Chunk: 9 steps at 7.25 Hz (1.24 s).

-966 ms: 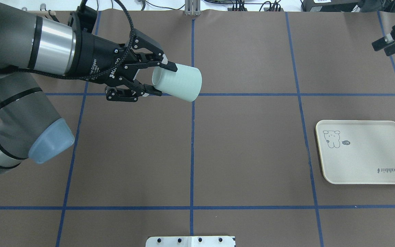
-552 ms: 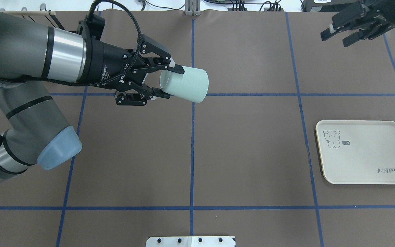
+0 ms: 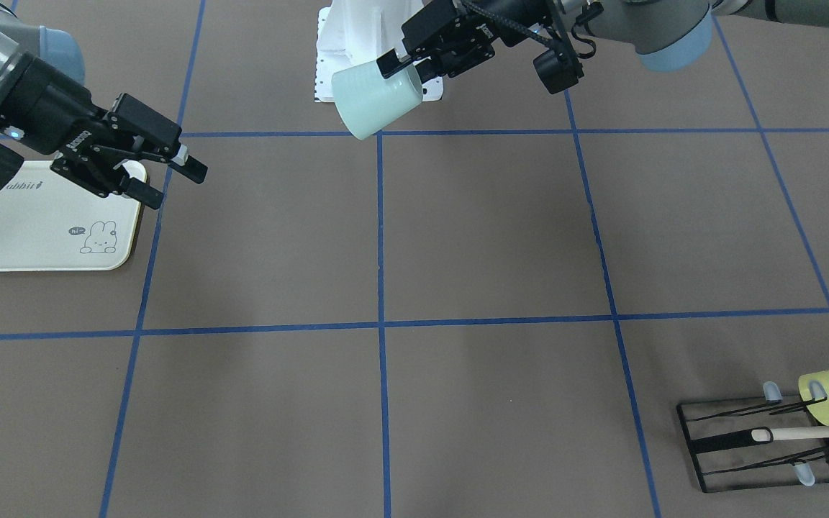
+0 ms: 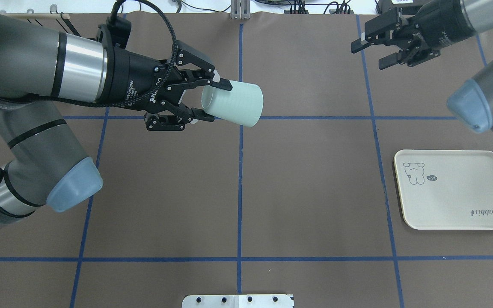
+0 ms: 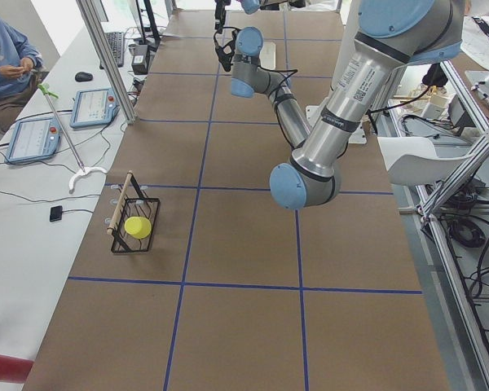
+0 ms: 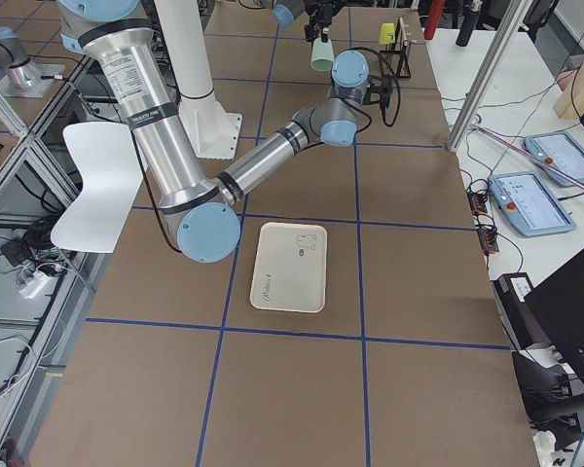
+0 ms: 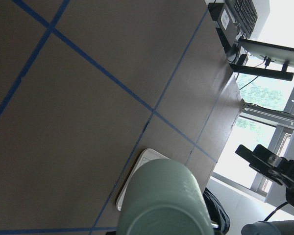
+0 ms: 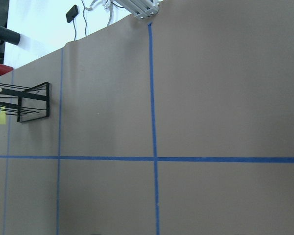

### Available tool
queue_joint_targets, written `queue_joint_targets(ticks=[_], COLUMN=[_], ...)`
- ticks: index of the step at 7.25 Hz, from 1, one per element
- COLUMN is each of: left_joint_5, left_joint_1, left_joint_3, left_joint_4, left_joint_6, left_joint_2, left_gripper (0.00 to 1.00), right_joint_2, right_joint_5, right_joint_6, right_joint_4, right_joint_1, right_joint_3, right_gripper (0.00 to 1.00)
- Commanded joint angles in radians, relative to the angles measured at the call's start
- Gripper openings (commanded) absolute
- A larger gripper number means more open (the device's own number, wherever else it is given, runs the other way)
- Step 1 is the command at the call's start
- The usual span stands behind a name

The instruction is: Left arm grabs green cup and hands to right arm on tray

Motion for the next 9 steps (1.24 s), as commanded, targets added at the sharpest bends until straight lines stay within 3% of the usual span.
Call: queue_joint_targets(ticks=[1, 3, 6, 7, 9], left_joint_5=[0.020, 0.123, 0.221, 0.252, 0.257], left_joint_1=[0.001, 0.018, 0.038, 0.049, 0.061], left_joint_3=[0.011, 0.015, 0.003, 0.003, 0.005], left_joint_4=[-0.235, -0.407, -0.465, -0.471, -0.471], left_joint_6=[-0.201, -0.343, -0.397, -0.397, -0.395], left_joint_2=[0.005, 0.013, 0.013, 0.013, 0.013], left_gripper=[0.00, 0.00, 0.00, 0.00, 0.00], right_joint_2=[0.006, 0.006, -0.003, -0.009, -0.012], right_joint_5=[0.002, -0.024, -0.240, -0.319, -0.372], right_joint_6=[0.218, 0.449, 0.769, 0.789, 0.791], right_joint_4=[0.203, 0.451, 0.819, 0.875, 0.919], right_joint_1=[-0.051, -0.074, -0.172, -0.233, -0.279], right_joint_3=[0.002, 0.002, 0.001, 0.001, 0.001], right_gripper=[0.93, 0.93, 0.94, 0.93, 0.93])
